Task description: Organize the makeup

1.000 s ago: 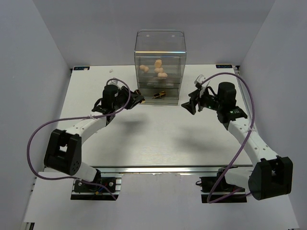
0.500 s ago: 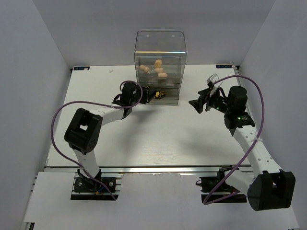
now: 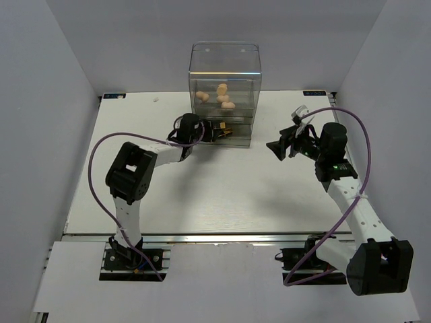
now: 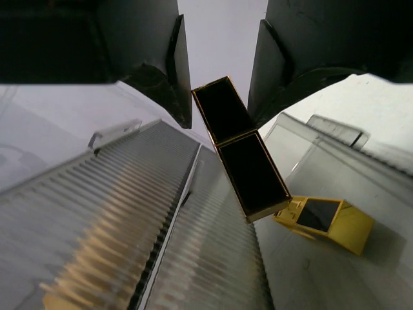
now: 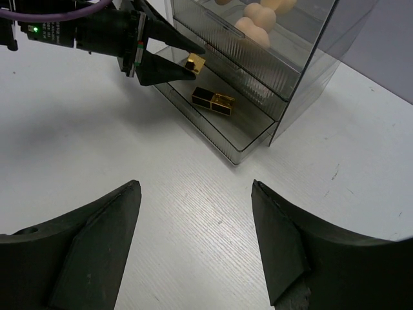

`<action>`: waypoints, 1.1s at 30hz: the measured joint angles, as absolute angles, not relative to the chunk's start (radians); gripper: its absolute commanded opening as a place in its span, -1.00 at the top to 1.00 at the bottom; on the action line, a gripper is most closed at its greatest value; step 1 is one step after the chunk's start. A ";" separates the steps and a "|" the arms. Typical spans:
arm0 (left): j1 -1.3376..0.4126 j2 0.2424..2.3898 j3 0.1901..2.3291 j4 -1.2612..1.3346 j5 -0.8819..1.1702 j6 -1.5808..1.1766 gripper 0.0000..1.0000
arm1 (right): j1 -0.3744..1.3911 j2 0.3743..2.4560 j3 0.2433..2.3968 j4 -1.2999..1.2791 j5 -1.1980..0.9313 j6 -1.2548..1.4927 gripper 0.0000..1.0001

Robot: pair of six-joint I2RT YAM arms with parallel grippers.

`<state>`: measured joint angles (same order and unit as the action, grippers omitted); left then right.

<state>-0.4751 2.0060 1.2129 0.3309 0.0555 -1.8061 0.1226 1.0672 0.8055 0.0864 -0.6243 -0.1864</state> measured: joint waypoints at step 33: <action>-0.396 1.505 0.944 0.229 0.072 -1.537 -0.94 | 0.298 1.396 1.019 -0.061 -0.664 -0.530 1.00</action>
<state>-0.3958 1.5051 0.9440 0.2295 0.0723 -1.5372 0.2977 1.3956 1.0187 -0.0608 -0.6636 -0.5301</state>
